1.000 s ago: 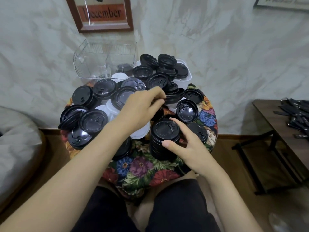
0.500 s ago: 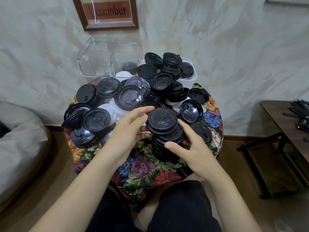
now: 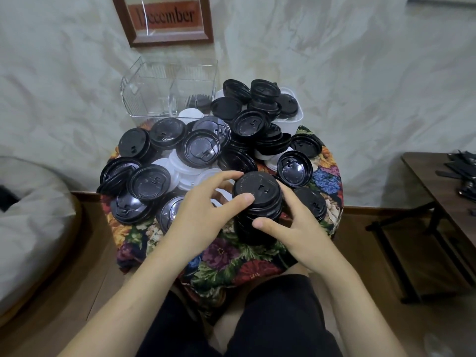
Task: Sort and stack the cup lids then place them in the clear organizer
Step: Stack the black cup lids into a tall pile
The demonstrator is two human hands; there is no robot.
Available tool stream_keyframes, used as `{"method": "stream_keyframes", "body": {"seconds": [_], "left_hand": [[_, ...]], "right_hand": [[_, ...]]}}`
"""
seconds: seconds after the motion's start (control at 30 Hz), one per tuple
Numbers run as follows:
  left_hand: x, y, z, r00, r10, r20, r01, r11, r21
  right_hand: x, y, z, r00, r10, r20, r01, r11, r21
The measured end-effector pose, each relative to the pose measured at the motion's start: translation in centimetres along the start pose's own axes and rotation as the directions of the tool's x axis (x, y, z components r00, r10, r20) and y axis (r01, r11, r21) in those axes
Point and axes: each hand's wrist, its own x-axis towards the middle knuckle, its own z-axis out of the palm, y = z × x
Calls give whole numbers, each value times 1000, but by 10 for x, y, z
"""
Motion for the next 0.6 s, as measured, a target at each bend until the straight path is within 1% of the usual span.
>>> {"method": "stream_keyframes", "body": {"seconds": [0.1, 0.3, 0.4, 0.6], "left_hand": [[-2, 2, 2, 1000, 8, -3, -8, 999, 41], [-3, 1, 5, 1000, 17, -11, -16, 999, 52], [-3, 2, 6, 1000, 27, 16, -27, 1000, 11], [-4, -2, 4, 991, 53, 120, -41, 994, -101]], "right_hand": [[0, 2, -1, 1000, 18, -15, -18, 1000, 0], [1, 0, -6, 1000, 3, 23, -3, 1000, -3], [2, -1, -8, 999, -9, 37, 8, 1000, 15], [3, -3, -6, 1000, -12, -21, 12, 1000, 10]]}}
